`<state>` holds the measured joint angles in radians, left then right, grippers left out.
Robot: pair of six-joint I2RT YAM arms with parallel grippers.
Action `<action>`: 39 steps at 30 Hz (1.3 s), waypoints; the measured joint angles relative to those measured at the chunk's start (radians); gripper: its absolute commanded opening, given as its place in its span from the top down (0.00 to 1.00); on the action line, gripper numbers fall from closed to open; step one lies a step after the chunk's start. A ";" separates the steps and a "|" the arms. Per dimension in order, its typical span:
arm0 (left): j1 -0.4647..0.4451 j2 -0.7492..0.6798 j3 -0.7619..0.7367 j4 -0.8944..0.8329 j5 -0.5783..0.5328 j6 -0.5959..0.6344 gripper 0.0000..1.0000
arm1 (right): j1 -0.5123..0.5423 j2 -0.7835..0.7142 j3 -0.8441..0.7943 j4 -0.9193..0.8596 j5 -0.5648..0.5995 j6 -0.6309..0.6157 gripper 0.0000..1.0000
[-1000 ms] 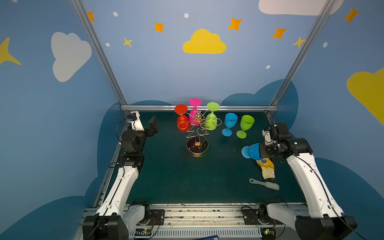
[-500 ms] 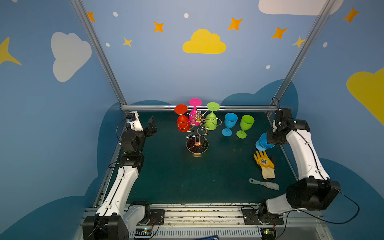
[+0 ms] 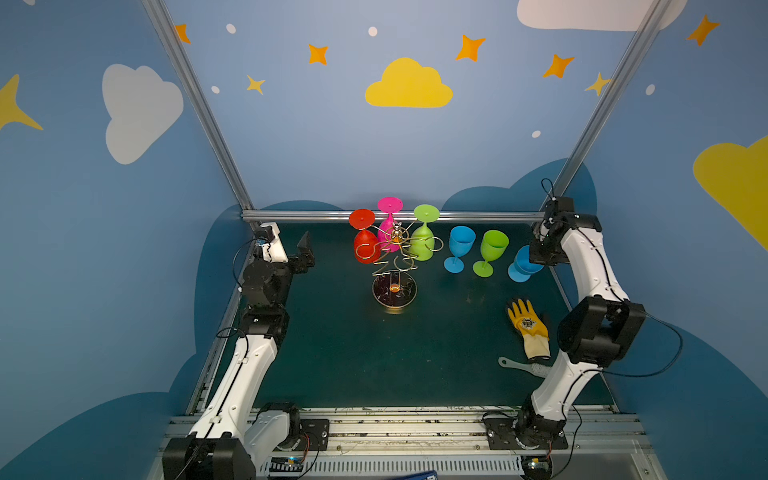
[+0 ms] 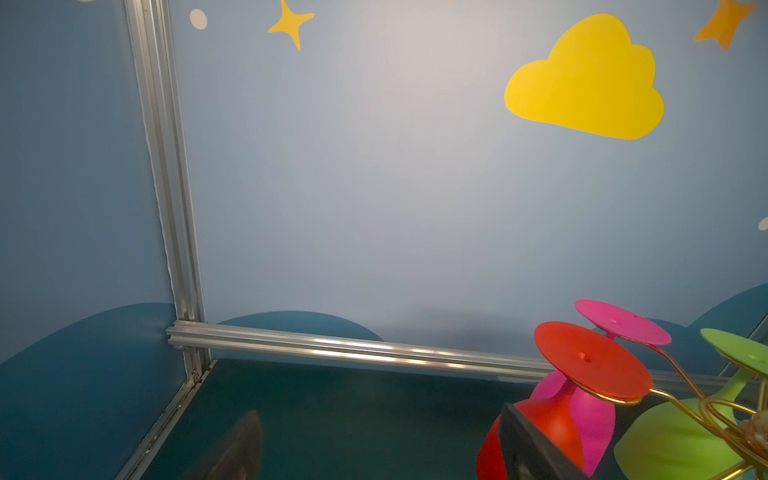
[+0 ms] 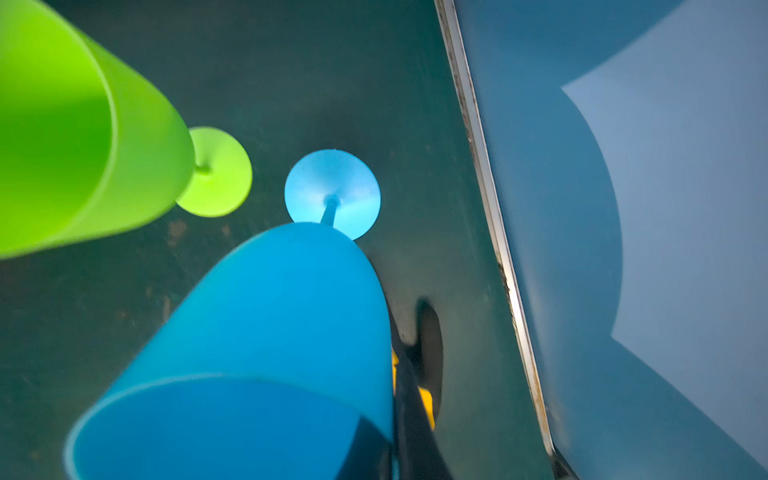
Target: Take the wine glass off the wine glass rack
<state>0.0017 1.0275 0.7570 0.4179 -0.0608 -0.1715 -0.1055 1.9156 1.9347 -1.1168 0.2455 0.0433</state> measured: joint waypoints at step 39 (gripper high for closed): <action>0.011 0.021 0.000 -0.010 0.000 -0.001 0.12 | -0.060 0.294 0.418 -0.181 -0.167 0.013 0.35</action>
<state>0.0132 1.0481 0.7570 0.4076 -0.0612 -0.1726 -0.1658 2.2093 2.3524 -1.2980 0.0784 0.0563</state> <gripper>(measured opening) 0.883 0.647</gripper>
